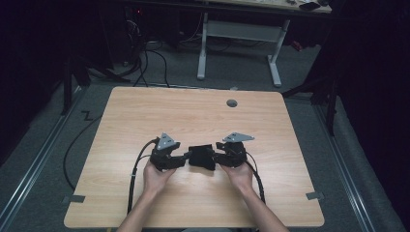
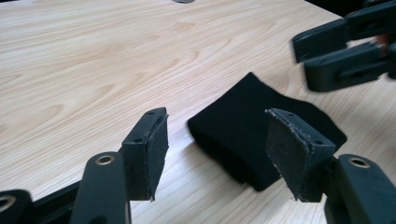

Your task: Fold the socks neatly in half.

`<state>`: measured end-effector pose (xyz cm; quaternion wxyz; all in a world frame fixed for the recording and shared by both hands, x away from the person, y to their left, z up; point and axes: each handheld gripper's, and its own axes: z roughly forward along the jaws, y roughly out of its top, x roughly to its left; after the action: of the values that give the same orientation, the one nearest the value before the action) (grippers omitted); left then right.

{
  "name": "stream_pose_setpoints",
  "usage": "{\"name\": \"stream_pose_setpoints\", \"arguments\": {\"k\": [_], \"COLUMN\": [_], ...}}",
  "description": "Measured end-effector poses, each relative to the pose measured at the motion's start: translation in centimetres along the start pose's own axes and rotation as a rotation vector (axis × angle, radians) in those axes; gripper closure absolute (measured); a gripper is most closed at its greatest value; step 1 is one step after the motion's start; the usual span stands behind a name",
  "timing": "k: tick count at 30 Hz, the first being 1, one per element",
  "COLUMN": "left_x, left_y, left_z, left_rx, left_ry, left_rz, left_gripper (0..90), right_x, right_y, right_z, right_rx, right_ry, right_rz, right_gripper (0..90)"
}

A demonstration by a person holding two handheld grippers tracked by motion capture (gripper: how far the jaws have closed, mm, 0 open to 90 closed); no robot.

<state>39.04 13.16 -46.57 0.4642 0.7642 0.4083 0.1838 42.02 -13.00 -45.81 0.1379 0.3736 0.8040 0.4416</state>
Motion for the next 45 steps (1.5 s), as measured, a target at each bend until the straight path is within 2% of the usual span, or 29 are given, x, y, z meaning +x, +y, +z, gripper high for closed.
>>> {"name": "stream_pose_setpoints", "arguments": {"k": [4, 5, 11, 16, 19, 23, 27, 32, 34, 36, 39, 42, 45], "left_x": [0.7, 1.3, 2.9, 4.5, 5.4, 6.4, 7.2, 7.7, 7.8, 7.8, 7.7, 7.8, 7.7], "left_y": [-0.3, -0.5, -1.7, -3.0, -3.6, -4.2, -4.6, -5.0, -5.1, -5.2, -5.4, -5.7, -5.7], "left_z": [-0.8, -1.3, -2.8, -3.5, -3.7, -3.9, -3.7, -3.5, -3.4, -3.2, -2.8, -2.8, -2.8], "left_rx": [0.004, 0.015, 0.01, 0.035, 0.064, 0.079, 0.103, 0.14, 0.144, 0.159, 0.172, 0.153, 0.154], "left_ry": [0.015, 0.025, 0.087, 0.144, 0.194, 0.239, 0.291, 0.331, 0.344, 0.351, 0.365, 0.358, 0.357], "left_rz": [-0.021, -0.04, -0.078, -0.119, -0.126, -0.157, -0.159, -0.141, -0.14, -0.138, -0.11, -0.127, -0.122], "left_gripper": [38.1, 36.7, 36.7, 36.4, 36.6, 36.7, 36.7, 36.5, 36.4, 36.1, 35.9, 35.5, 35.3], "right_x": [-0.4, -1.0, -2.5, -4.2, -5.2, -6.7, -8.0, -9.4, -9.8, -10.2, -10.5, -10.7, -10.7], "right_y": [-0.2, -0.6, -1.6, -2.9, -3.8, -5.0, -5.8, -6.9, -7.2, -7.4, -7.8, -8.2, -8.3], "right_z": [-0.7, -1.1, -2.1, -3.3, -3.8, -4.5, -5.2, -5.6, -5.8, -5.9, -5.8, -5.5, -5.4], "right_rx": [-0.009, -0.015, -0.016, -0.002, 0.009, 0.033, 0.046, 0.081, 0.084, 0.087, 0.103, 0.102, 0.089], "right_ry": [-0.018, -0.031, -0.063, -0.134, -0.171, -0.216, -0.269, -0.341, -0.352, -0.371, -0.388, -0.394, -0.396], "right_rz": [-0.005, 0.004, 0.027, 0.037, 0.055, 0.087, 0.091, 0.12, 0.139, 0.144, 0.152, 0.155, 0.149], "right_gripper": [49.2, 47.5, 45.9, 44.3, 43.9, 43.6, 43.3, 41.9, 41.0, 39.7, 38.3, 36.4, 35.6]}}
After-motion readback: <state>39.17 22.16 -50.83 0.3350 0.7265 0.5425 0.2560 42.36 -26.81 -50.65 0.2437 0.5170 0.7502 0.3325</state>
